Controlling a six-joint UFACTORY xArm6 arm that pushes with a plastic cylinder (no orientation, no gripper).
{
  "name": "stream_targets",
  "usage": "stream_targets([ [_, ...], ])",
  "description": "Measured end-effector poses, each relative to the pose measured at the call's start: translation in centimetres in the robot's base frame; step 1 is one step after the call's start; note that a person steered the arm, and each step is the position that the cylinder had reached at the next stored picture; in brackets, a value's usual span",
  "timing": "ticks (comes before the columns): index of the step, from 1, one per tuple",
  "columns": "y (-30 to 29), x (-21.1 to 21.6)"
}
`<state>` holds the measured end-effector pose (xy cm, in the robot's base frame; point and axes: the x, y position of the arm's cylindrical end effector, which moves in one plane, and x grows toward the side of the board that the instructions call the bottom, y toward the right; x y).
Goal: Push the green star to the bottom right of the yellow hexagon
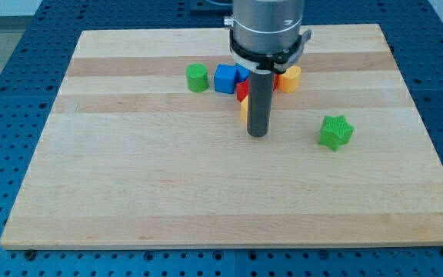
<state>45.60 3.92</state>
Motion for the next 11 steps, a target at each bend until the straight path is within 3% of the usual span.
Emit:
stream_targets([
  [2,3.2,11.3],
  [3,10.7,13.8],
  [5,25.2,10.5],
  [6,26.0,7.3],
  [8,19.0,2.3],
  [10,7.7,1.2],
  [11,4.9,1.2],
])
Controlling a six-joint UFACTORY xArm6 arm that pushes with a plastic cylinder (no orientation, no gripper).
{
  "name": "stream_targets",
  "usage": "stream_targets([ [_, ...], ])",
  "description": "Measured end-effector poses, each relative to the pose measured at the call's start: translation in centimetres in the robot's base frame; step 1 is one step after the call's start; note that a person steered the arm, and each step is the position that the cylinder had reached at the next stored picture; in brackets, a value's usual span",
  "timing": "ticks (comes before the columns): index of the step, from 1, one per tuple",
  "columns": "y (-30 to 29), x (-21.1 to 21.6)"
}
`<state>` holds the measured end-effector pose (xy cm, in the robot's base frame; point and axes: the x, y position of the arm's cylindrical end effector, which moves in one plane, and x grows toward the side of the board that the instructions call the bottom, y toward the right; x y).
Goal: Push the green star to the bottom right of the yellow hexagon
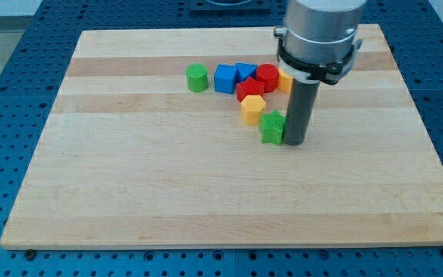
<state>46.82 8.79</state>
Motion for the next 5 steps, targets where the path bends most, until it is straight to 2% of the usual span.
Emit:
stream_targets([
  [3,2.4,-1.1],
  [5,-1.9,-0.8],
])
